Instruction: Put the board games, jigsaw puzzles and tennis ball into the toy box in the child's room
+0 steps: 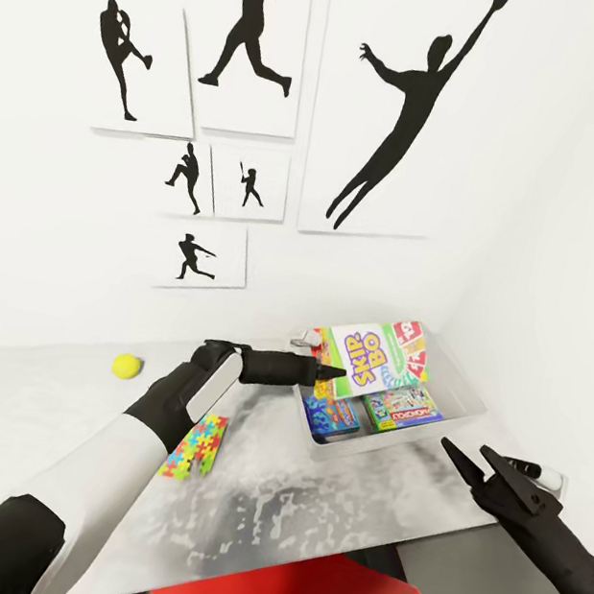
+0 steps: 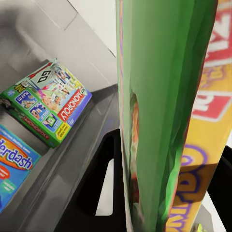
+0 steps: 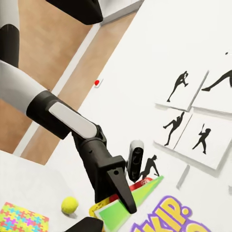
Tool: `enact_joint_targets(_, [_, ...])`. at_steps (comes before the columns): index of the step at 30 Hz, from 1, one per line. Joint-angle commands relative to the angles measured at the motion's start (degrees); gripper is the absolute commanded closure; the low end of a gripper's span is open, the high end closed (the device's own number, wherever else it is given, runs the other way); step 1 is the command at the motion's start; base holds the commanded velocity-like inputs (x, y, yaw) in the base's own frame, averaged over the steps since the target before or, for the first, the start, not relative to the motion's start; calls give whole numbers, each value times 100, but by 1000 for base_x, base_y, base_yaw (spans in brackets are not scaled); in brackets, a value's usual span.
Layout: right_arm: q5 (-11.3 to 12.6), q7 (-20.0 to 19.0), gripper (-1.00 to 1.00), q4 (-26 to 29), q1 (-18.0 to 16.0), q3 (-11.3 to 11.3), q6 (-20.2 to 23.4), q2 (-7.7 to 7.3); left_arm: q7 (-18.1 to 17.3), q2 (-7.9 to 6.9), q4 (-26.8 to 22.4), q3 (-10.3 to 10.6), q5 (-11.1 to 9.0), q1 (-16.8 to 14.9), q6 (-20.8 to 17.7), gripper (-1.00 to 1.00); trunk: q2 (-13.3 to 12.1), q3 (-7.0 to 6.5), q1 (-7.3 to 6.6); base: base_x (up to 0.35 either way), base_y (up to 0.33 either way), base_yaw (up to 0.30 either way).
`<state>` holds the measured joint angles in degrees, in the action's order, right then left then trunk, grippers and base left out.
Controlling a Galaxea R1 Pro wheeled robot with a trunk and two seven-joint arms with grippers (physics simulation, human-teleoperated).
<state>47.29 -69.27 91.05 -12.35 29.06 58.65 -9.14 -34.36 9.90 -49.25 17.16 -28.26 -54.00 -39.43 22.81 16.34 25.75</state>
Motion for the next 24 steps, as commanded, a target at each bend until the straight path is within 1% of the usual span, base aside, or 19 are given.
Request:
enact_joint_targets(1, [-34,20,-100,1,-5,-18,-8,33,1,-33,1,-31,-30,-5,-37,100,11,10,3,0,0,0])
enact_joint_targets(7, [-217,213,-100,6,-5,-166,-204,226,-8,-230,3,-98,-47,-5,-81,100,11,10,3,0,0,0])
enact_joint_targets(9, [-227,277,-100,7,-5,-228,-269,247,-9,-274,3,-98,-48,-5,-90,100,11,10,3,0,0,0])
enact_joint_targets(13, [-236,406,-100,9,-5,-269,-398,253,-9,-284,3,-98,-48,-5,-98,100,11,10,3,0,0,0])
enact_joint_targets(18, [-238,561,-100,9,-5,-284,-422,255,-10,-287,3,-98,-54,-5,-100,100,11,10,3,0,0,0])
enact_joint_targets(24, [-238,555,-100,9,-5,-282,-424,254,-10,-287,3,-98,-55,-5,-100,100,11,10,3,0,0,0])
